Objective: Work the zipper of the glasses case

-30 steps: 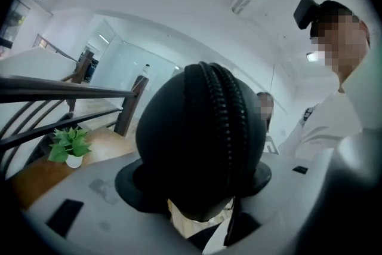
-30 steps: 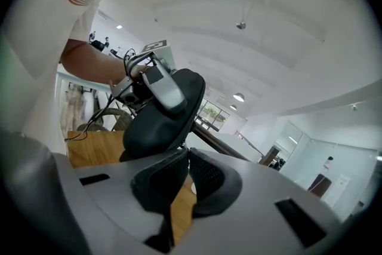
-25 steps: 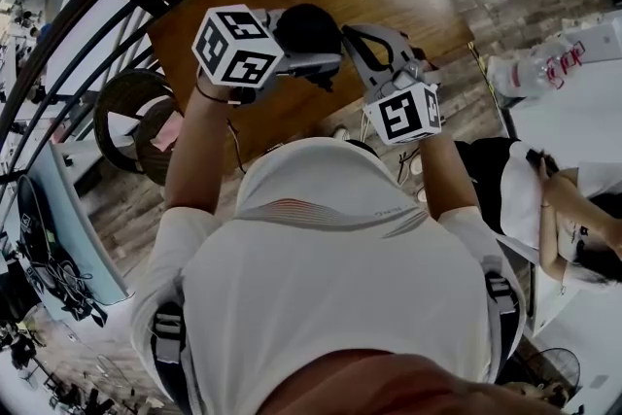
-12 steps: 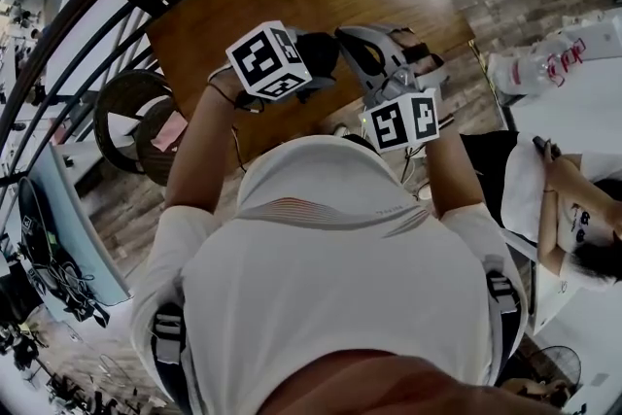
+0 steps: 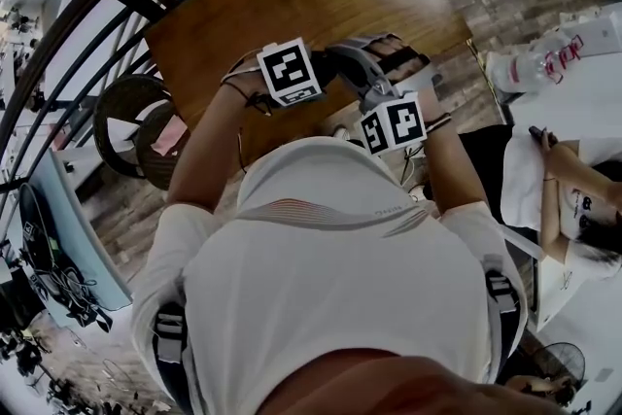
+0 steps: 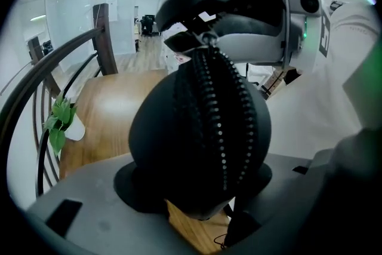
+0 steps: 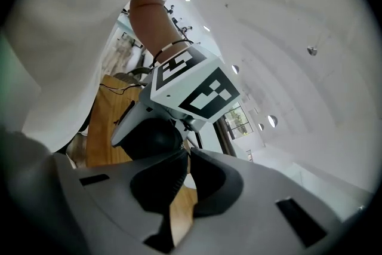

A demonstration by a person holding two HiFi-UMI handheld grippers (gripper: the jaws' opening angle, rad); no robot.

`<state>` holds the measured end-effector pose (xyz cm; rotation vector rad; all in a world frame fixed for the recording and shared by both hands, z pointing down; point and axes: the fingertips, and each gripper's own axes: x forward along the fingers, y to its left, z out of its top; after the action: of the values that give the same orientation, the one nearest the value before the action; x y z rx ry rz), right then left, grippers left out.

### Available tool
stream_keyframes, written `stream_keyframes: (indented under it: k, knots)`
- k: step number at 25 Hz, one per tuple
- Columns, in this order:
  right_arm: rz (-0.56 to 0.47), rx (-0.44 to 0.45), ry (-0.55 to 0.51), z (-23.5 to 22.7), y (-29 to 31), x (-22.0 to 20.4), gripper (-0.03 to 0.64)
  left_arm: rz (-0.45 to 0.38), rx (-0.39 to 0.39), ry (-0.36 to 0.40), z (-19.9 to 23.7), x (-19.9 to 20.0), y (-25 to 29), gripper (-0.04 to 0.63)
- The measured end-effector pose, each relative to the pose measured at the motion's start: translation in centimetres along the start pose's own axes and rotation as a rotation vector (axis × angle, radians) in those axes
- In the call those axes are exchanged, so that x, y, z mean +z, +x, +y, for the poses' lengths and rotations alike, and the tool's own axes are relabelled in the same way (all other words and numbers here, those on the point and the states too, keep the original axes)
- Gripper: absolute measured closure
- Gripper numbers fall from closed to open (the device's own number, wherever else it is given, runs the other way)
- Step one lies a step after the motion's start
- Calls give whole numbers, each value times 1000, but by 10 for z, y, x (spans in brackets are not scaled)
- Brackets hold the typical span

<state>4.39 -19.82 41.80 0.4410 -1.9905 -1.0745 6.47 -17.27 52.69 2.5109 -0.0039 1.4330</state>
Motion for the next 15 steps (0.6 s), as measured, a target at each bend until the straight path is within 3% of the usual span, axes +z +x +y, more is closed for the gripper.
stream_keyframes:
  k: [3, 7, 11, 15]
  knots:
    - [-8, -7, 76, -3, -1, -3, 537, -58, 15, 9, 3, 5, 1, 324]
    - [-29, -107, 342, -26, -8, -22, 532, -230, 94, -35, 15, 22, -10, 324]
    - [-13, -226, 665, -46, -19, -62, 556, -450, 277, -88, 38, 40, -47, 324]
    - [-5, -322, 885, -59, -32, -95, 563, -666, 478, -150, 59, 50, -99, 324]
